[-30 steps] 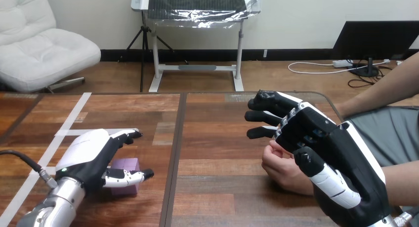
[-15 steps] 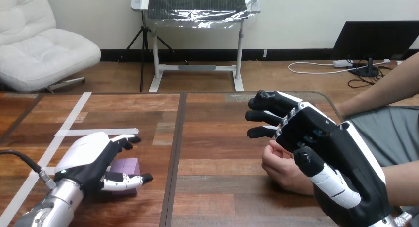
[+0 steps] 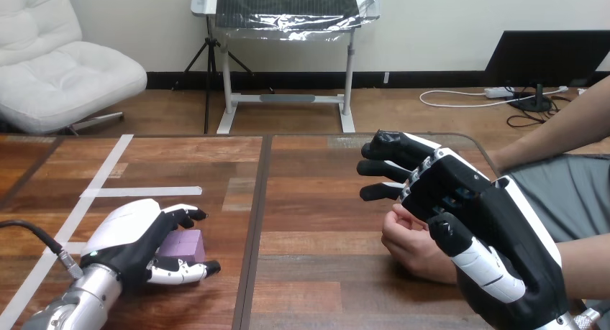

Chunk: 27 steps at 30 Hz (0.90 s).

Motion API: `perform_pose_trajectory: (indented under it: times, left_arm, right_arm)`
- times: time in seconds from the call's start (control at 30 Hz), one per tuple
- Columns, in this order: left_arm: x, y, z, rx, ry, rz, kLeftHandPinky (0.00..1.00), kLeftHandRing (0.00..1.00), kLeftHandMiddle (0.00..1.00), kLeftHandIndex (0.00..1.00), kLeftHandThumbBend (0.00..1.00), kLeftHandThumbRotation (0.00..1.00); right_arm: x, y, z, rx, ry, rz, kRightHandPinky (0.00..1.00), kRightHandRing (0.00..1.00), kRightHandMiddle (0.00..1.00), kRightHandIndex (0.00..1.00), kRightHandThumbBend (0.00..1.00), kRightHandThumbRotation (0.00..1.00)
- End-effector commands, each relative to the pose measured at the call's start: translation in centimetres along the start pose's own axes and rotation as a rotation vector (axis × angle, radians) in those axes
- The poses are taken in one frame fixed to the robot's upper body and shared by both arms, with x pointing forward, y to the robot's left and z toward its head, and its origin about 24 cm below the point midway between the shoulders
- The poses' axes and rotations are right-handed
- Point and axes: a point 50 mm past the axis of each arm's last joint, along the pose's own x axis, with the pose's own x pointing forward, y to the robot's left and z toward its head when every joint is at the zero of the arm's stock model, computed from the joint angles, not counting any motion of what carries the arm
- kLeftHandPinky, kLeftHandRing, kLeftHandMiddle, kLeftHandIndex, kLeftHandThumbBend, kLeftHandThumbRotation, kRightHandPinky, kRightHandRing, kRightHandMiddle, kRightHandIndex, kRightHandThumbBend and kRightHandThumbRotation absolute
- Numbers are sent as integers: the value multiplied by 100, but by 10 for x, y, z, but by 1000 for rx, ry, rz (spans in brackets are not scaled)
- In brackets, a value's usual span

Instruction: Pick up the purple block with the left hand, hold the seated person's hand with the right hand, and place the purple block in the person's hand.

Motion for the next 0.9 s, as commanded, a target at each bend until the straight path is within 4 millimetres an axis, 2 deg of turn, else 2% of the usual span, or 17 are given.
perform_pose_trajectory:
  times: [0.0,0.87]
  left_arm:
    - [14,31,9,44,-34,66,94,82,80,80,74,41]
    - [18,26,7,66,-11,30,96,82,80,80,74,38]
  right_arm:
    - [11,-2,14,-39,-79,17,72,81,82,80,73,60]
    - [11,-2,16,-32,-81,16,71,80,82,80,74,58]
